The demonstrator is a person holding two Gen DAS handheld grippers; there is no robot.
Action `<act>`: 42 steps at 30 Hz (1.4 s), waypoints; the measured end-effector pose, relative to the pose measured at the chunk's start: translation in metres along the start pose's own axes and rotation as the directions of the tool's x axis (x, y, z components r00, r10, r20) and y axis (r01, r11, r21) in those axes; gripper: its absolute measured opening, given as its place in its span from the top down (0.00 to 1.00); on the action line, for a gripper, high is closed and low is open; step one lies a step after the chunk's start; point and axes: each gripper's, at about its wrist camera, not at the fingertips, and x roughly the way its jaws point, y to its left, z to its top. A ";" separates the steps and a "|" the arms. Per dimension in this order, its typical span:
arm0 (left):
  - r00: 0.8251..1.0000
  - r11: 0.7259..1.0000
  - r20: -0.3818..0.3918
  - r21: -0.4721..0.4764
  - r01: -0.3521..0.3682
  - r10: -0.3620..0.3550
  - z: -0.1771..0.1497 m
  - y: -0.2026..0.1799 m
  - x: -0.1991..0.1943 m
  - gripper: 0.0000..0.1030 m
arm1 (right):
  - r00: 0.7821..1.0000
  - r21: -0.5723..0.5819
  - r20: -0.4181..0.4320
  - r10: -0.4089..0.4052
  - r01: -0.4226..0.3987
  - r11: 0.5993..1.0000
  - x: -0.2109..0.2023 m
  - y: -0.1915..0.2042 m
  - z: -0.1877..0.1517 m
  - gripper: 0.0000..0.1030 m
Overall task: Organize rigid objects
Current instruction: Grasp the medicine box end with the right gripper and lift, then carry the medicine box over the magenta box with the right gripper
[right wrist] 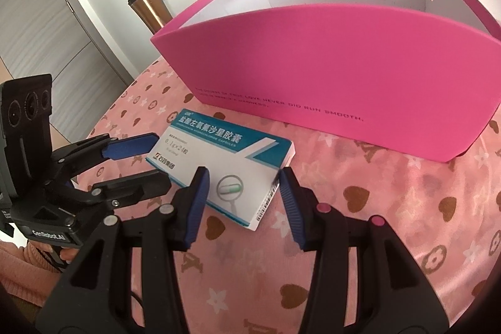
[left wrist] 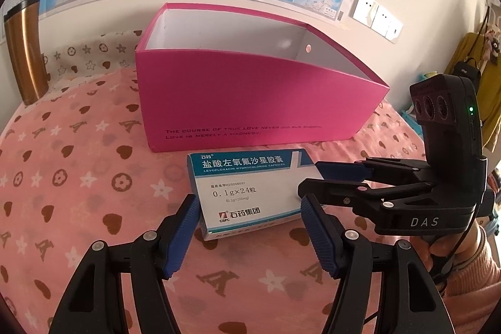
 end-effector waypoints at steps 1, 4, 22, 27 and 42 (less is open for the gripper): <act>1.000 1.000 0.000 0.001 0.001 -0.001 0.000 0.000 0.000 0.35 | 1.000 -0.001 0.001 -0.002 0.002 1.000 0.000 0.000 0.000 0.52; 1.000 1.000 0.006 0.002 0.004 -0.004 0.001 -0.002 -0.002 0.35 | 1.000 -0.003 0.004 -0.001 0.001 1.000 -0.003 0.000 -0.001 0.52; 0.998 0.999 0.064 0.041 -0.004 0.001 0.007 -0.015 -0.023 0.35 | 0.999 -0.041 0.050 -0.013 0.015 0.999 -0.020 0.010 -0.001 0.52; 0.997 0.999 0.079 0.047 -0.002 -0.002 0.010 -0.016 -0.027 0.35 | 0.998 -0.050 0.062 -0.012 0.015 0.999 -0.026 0.010 0.000 0.52; 0.990 0.997 0.138 0.071 -0.001 -0.009 0.020 -0.021 -0.042 0.35 | 0.993 -0.094 0.115 -0.021 0.032 0.995 -0.048 0.019 0.015 0.52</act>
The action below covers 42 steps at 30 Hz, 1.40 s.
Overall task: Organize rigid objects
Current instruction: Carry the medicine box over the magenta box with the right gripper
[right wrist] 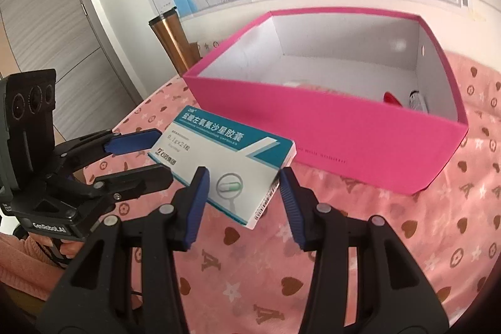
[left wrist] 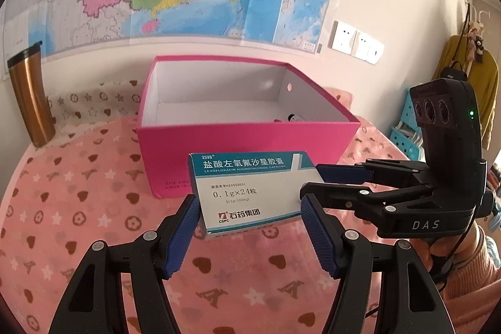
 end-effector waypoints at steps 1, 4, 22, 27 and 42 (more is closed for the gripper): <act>1.000 1.000 0.004 0.003 -0.003 0.003 0.001 0.000 0.000 0.35 | 1.000 -0.004 0.003 -0.003 0.003 1.000 0.001 0.001 0.003 0.52; 1.000 1.000 0.010 0.009 -0.011 0.011 0.006 0.000 0.000 0.35 | 1.000 -0.015 0.017 -0.005 0.005 1.000 -0.001 0.002 0.009 0.52; 0.997 0.998 0.056 0.036 -0.047 0.045 0.024 0.003 -0.002 0.35 | 0.999 -0.056 0.050 -0.012 0.015 0.998 -0.003 0.006 0.027 0.52; 0.997 0.998 0.060 0.032 -0.051 0.049 0.027 0.004 0.000 0.35 | 0.998 -0.061 0.055 -0.015 0.019 0.998 -0.003 0.006 0.031 0.52; 0.994 0.996 0.089 0.059 -0.063 0.057 0.040 0.002 0.001 0.35 | 0.997 -0.065 0.072 -0.030 0.035 0.997 -0.002 0.005 0.042 0.52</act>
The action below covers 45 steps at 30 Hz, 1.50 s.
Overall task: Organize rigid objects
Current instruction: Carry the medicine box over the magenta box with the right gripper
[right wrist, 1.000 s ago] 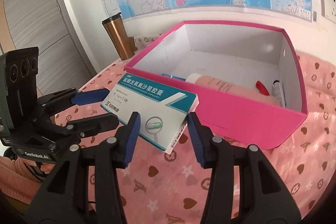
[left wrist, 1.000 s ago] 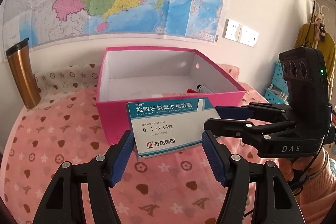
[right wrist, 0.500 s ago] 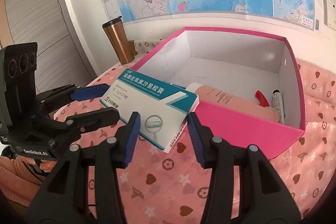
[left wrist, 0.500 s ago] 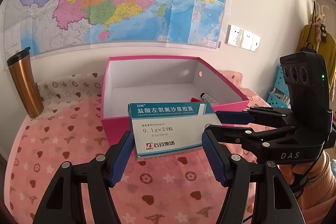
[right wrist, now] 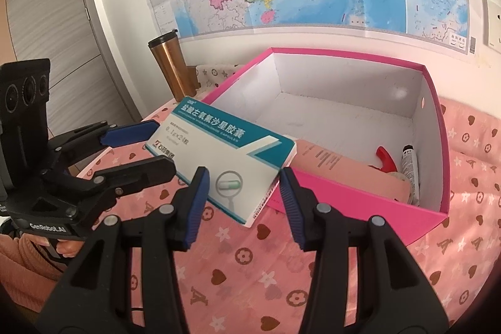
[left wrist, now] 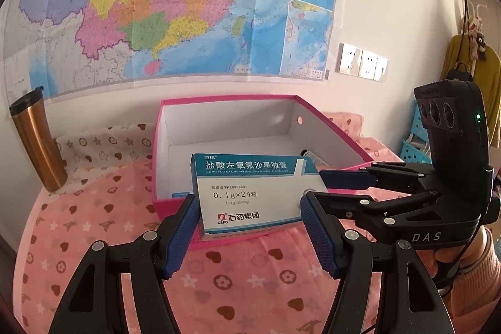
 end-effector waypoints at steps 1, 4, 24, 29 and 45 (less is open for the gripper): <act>1.000 1.000 0.001 0.001 -0.001 0.001 0.001 0.000 0.000 0.35 | 1.000 -0.001 0.000 -0.001 0.001 1.000 0.000 0.000 0.001 0.52; 1.000 1.000 0.002 0.004 -0.003 0.003 0.002 0.000 0.002 0.35 | 1.000 -0.004 0.004 -0.004 0.004 1.000 0.001 -0.001 0.003 0.52; 1.000 1.000 0.004 0.008 -0.003 0.003 0.010 0.003 0.011 0.35 | 0.999 -0.008 0.029 -0.029 0.029 1.000 0.000 -0.003 0.011 0.52; 1.000 1.000 0.007 0.011 -0.003 0.003 0.012 0.003 0.013 0.35 | 0.999 -0.007 0.033 -0.031 0.032 0.999 0.000 -0.004 0.012 0.52; 1.000 1.000 -0.003 0.010 -0.007 0.007 0.016 0.005 0.022 0.35 | 0.999 0.008 0.029 -0.034 0.034 0.999 0.007 -0.011 0.016 0.52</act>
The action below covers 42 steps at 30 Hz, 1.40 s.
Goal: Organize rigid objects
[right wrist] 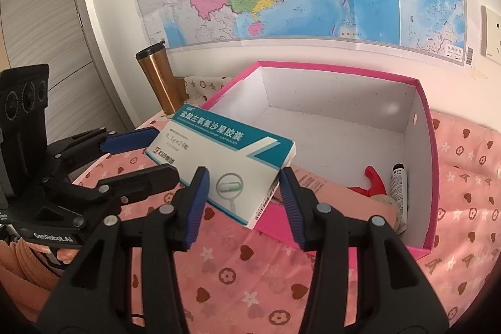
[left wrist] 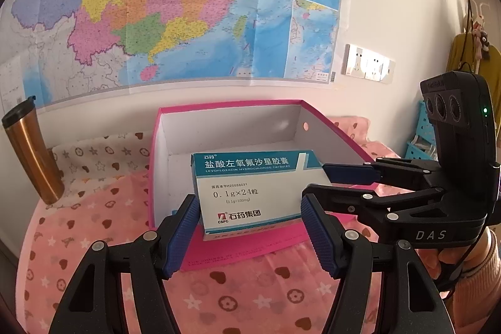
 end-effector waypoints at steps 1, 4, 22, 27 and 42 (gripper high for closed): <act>1.000 1.000 0.000 -0.001 0.000 0.000 0.000 0.000 0.000 0.35 | 1.000 0.001 -0.001 0.000 0.000 1.000 0.001 -0.001 0.001 0.52; 1.000 1.000 -0.001 -0.003 -0.004 0.004 0.001 0.001 0.002 0.35 | 1.000 0.001 -0.001 0.000 0.000 1.000 0.003 -0.001 0.002 0.52; 1.000 1.000 -0.022 -0.020 -0.017 0.016 0.004 0.012 0.018 0.35 | 1.000 0.016 -0.008 -0.001 0.001 1.000 0.015 -0.005 0.008 0.52; 1.000 0.999 -0.025 -0.027 -0.020 0.019 0.007 0.015 0.022 0.35 | 1.000 0.017 -0.010 -0.009 0.009 1.000 0.019 -0.006 0.012 0.52; 0.999 0.998 -0.050 -0.062 -0.021 0.018 0.008 0.026 0.036 0.35 | 0.999 0.034 -0.037 -0.003 0.005 0.999 0.036 -0.011 0.013 0.52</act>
